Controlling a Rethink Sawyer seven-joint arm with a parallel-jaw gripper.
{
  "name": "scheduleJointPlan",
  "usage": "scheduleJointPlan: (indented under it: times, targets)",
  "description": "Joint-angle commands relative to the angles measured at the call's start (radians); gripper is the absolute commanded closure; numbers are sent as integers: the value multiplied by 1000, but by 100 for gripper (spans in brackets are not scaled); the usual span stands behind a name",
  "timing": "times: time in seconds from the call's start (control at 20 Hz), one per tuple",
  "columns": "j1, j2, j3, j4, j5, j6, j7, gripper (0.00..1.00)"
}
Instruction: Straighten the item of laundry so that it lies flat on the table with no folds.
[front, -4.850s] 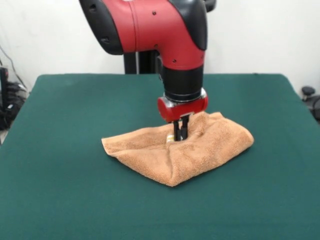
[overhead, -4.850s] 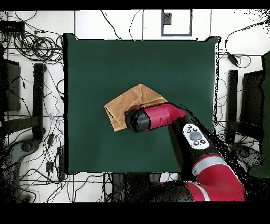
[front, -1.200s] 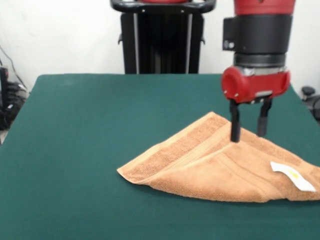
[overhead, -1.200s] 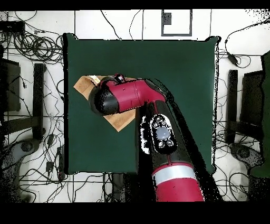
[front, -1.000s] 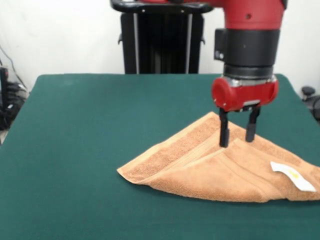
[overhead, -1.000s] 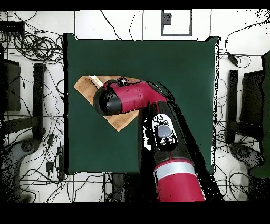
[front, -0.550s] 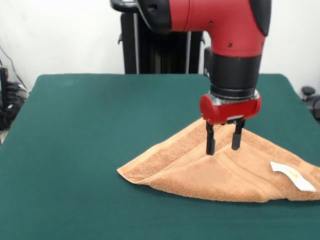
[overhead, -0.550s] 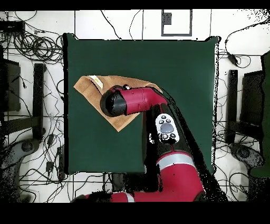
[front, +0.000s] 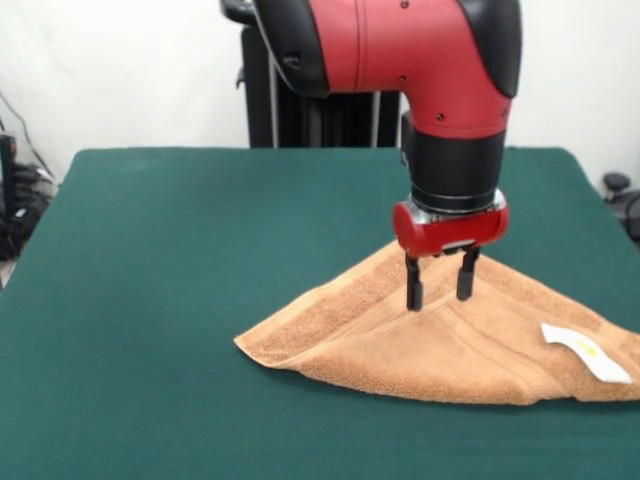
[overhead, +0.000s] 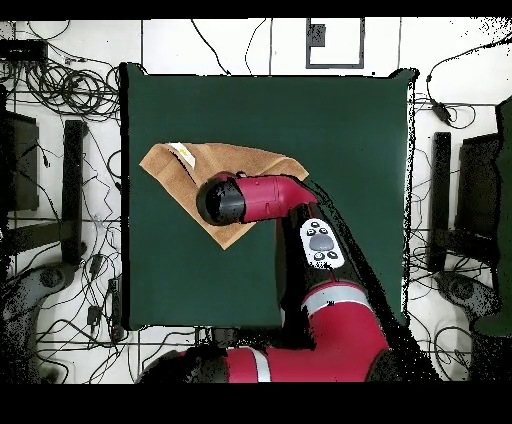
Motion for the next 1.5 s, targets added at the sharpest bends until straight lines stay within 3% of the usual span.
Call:
scheduleJointPlan:
  times: [0.05,0.85,1.5]
  targets:
    - [-4,28,97,69,60,-57,169,0]
    - [-15,34,147,69,38,-148,134,0]
    - [30,63,114,39,49,-104,138,0]
